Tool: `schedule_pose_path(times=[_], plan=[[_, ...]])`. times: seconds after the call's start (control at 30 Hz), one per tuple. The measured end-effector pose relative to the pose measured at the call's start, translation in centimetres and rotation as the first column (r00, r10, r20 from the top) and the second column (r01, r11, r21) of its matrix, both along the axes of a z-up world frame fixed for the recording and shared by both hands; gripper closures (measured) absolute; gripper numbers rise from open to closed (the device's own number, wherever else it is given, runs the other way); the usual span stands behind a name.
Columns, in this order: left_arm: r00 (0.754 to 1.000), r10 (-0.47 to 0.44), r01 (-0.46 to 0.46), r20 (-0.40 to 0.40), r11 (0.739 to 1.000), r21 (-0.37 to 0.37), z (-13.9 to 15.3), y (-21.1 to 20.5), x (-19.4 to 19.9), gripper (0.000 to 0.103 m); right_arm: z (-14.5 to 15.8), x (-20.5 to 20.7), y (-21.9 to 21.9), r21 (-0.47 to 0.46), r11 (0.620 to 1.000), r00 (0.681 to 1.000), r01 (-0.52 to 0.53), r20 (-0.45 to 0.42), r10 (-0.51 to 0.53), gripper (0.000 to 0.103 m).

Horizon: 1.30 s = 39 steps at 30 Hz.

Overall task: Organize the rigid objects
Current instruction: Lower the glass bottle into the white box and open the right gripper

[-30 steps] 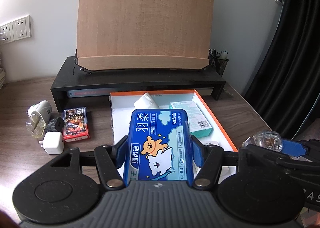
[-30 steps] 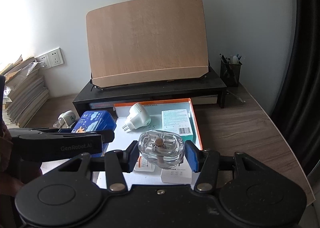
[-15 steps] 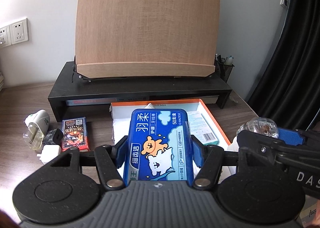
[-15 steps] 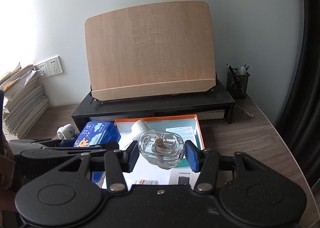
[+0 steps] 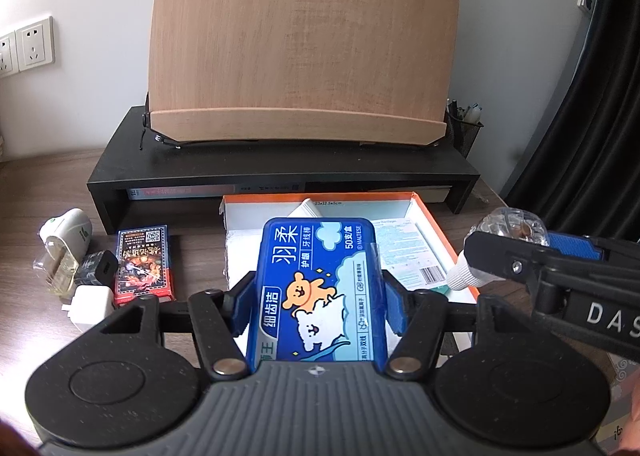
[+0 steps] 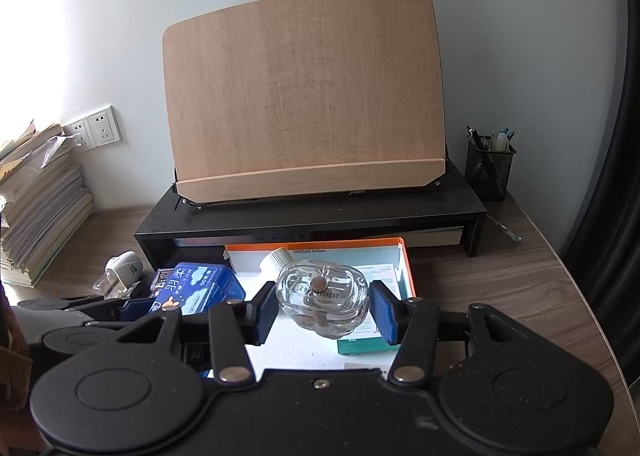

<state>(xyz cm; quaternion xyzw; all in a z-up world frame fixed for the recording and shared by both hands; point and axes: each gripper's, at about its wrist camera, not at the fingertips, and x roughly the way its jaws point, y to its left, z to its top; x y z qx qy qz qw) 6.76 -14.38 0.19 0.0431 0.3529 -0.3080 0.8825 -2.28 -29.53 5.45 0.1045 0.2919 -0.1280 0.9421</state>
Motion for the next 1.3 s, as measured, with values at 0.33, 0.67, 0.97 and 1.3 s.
schedule_pose_path(times=[0.33,0.67,0.97,1.3], plan=[[1.000,0.015,-0.015,-0.023,1.000,0.004,-0.8,-0.4,0.8,0.040,-0.7,1.0,-0.9,0.007,1.000,1.000,-0.005,-0.023,0.005,0.042],[0.999,0.025,-0.025,-0.035,1.000,0.012,-1.1,-0.7,1.1,0.040,-1.4,1.9,-1.3,0.015,1.000,0.999,-0.024,-0.042,0.025,0.042],[0.999,0.033,-0.032,-0.042,0.999,0.020,-1.3,-0.9,1.4,0.040,-1.7,2.6,-1.6,0.027,0.999,0.997,-0.042,-0.056,0.044,0.042],[0.998,0.036,-0.035,-0.055,0.999,0.024,-1.7,-1.3,1.5,0.040,-2.3,2.9,-2.2,0.045,0.998,0.996,-0.046,-0.074,0.050,0.042]])
